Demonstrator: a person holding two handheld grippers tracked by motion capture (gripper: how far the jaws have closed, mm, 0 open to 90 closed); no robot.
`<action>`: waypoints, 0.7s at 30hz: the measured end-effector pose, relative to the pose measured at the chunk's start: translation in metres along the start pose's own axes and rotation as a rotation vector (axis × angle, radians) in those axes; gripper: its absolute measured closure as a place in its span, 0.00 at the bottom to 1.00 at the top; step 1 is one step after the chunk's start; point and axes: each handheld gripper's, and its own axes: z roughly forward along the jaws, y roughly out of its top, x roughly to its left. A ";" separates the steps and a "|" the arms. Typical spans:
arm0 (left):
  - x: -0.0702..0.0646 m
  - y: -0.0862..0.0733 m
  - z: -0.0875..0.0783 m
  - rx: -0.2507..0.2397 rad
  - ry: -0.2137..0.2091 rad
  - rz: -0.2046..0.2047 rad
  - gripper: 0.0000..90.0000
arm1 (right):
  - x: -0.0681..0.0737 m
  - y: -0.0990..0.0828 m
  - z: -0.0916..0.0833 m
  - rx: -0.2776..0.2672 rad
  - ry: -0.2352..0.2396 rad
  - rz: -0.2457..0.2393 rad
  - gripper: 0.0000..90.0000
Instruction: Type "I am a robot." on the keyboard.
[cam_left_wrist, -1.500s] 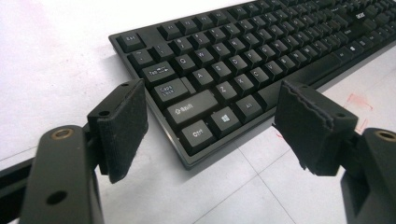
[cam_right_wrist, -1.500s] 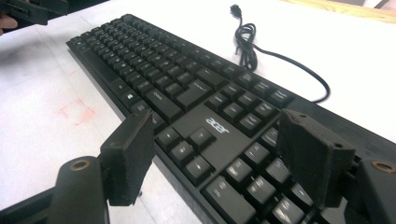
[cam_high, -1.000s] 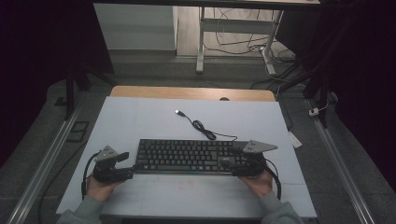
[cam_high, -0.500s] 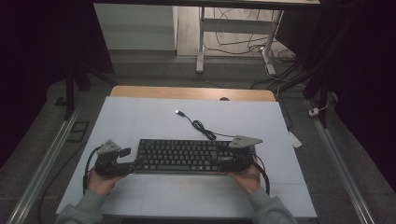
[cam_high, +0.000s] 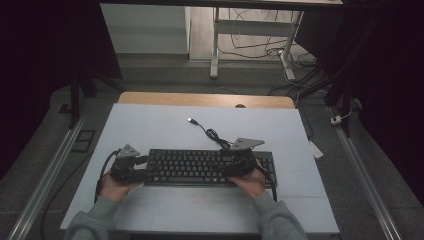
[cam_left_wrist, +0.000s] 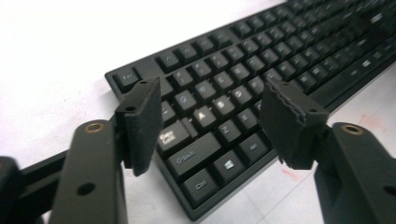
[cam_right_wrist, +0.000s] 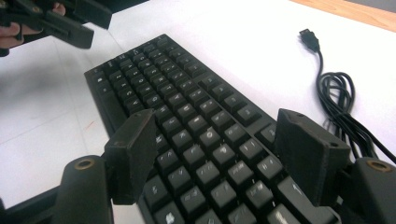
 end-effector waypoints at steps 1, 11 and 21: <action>0.001 -0.001 0.001 0.007 -0.001 0.001 0.46 | 0.000 0.001 0.003 -0.003 0.001 0.003 0.34; 0.002 -0.006 0.007 0.034 -0.017 0.021 0.64 | 0.002 0.011 0.025 0.002 0.029 0.012 0.35; 0.004 -0.012 0.012 0.069 -0.034 0.042 0.88 | 0.004 0.014 0.034 0.009 0.048 -0.007 0.43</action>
